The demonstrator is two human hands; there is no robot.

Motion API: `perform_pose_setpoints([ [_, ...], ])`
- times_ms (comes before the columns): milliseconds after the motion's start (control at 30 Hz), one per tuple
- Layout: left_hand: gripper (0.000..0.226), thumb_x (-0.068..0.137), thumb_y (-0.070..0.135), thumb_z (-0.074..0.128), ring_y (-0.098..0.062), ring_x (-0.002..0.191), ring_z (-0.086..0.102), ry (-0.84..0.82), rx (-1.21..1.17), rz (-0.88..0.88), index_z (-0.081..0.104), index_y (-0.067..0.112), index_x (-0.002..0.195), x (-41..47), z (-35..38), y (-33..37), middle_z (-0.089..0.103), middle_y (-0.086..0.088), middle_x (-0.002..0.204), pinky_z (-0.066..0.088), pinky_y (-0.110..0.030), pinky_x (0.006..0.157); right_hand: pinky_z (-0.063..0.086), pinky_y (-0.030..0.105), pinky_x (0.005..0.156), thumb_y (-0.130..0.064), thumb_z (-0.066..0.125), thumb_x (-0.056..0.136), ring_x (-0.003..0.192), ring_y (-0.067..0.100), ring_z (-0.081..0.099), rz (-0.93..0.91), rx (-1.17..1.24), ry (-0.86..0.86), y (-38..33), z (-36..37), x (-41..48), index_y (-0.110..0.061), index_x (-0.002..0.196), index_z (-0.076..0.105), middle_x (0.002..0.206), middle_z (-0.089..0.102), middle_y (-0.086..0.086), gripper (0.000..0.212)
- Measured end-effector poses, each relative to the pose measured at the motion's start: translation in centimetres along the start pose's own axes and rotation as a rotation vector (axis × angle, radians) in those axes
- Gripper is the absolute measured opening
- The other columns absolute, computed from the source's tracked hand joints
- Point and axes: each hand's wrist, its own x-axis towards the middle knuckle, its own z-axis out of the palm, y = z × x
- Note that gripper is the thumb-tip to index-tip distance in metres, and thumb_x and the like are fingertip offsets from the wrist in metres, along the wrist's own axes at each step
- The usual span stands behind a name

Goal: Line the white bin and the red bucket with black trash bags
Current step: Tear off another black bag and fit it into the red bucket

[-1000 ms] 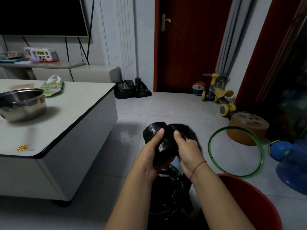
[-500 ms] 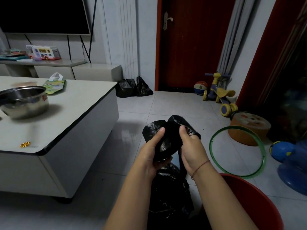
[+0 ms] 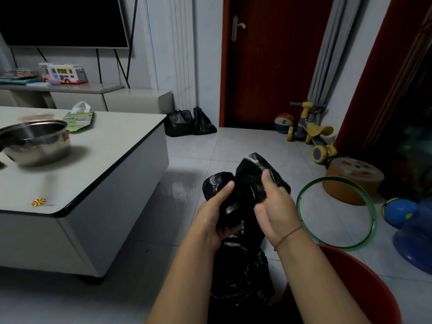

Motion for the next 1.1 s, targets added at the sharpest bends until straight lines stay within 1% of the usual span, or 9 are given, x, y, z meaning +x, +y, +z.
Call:
perform_pose_setpoints([
  [133,0.034,0.070,0.043,0.078,-0.019,0.077,0.075,-0.043,-0.037,-0.006,0.078,0.016,0.091,-0.2,0.3,0.2,0.077,-0.006,0.090,0.059,-0.033,0.064,0.052,0.038,0.092,-0.027,0.053,0.095,0.099,0.025,0.069,0.072,-0.280,0.016,1.0,0.1,-0.2,-0.003,0.106,0.068,0.100,0.074,0.013,0.030],
  [267,0.041,0.067,0.044,0.080,-0.017,0.071,0.075,0.037,0.008,0.018,0.073,0.017,0.098,-0.3,0.3,0.2,0.077,-0.004,0.085,0.059,-0.041,0.075,0.045,0.042,0.103,-0.031,0.044,0.099,0.106,0.026,0.066,0.034,-0.035,0.036,0.8,-0.7,0.7,-0.003,0.108,0.065,0.109,0.071,0.016,0.036],
  [367,0.047,0.069,0.042,0.079,-0.021,0.084,0.074,0.051,0.023,0.030,0.070,0.017,0.108,-0.4,0.0,0.2,0.077,-0.006,0.094,0.055,-0.048,0.088,0.047,0.044,0.098,-0.035,0.046,0.098,0.105,0.030,0.067,0.054,0.070,-0.054,0.5,-1.0,0.7,-0.004,0.104,0.070,0.109,0.070,0.019,0.040],
  [433,0.048,0.070,0.042,0.078,-0.022,0.087,0.073,0.060,0.022,0.034,0.070,0.016,0.110,-0.4,0.2,0.2,0.076,-0.007,0.098,0.056,-0.043,0.086,0.049,0.043,0.096,-0.030,0.052,0.095,0.103,0.029,0.068,0.071,-0.013,-0.084,0.9,-0.8,0.5,-0.005,0.094,0.075,0.106,0.072,0.019,0.034],
  [533,0.047,0.070,0.041,0.078,-0.018,0.073,0.074,0.059,-0.006,0.042,0.070,0.015,0.108,-0.4,0.4,0.3,0.077,-0.008,0.095,0.057,-0.034,0.073,0.048,0.044,0.100,-0.023,0.056,0.093,0.102,0.027,0.068,0.093,-0.145,-0.015,1.4,-0.3,0.3,-0.003,0.096,0.072,0.102,0.073,0.016,0.025],
  [767,0.060,0.068,0.041,0.080,-0.024,0.097,0.068,0.109,-0.013,0.055,0.061,0.021,0.120,-0.5,0.2,0.3,0.072,-0.007,0.108,0.056,-0.039,0.078,0.046,0.042,0.099,-0.032,0.040,0.098,0.115,0.030,0.062,0.077,0.309,-0.161,-0.3,-0.8,0.4,0.002,0.124,0.057,0.123,0.064,0.019,0.045],
  [900,0.054,0.069,0.040,0.079,-0.021,0.084,0.072,0.102,-0.035,0.058,0.065,0.017,0.116,-0.7,0.4,0.4,0.075,-0.008,0.101,0.057,-0.031,0.068,0.049,0.044,0.097,-0.027,0.064,0.085,0.105,0.028,0.067,0.076,0.010,-0.113,0.5,-0.3,-0.2,0.001,0.106,0.069,0.109,0.071,0.019,0.035],
  [1000,0.051,0.068,0.041,0.079,-0.017,0.077,0.074,0.079,-0.022,0.072,0.068,0.017,0.112,-0.8,0.4,0.4,0.077,-0.006,0.094,0.059,-0.030,0.067,0.045,0.042,0.104,-0.022,0.050,0.096,0.105,0.022,0.067,0.046,-0.028,-0.059,0.8,-0.5,0.1,-0.004,0.101,0.071,0.106,0.073,0.013,0.028],
  [1100,0.052,0.070,0.038,0.079,-0.024,0.088,0.073,0.076,-0.044,0.091,0.066,0.018,0.116,-0.8,0.4,0.4,0.075,-0.009,0.100,0.059,-0.035,0.068,0.042,0.043,0.104,-0.025,0.034,0.102,0.116,0.021,0.061,0.034,0.219,-0.137,0.0,-0.7,0.4,-0.010,0.108,0.066,0.118,0.069,0.012,0.036],
])
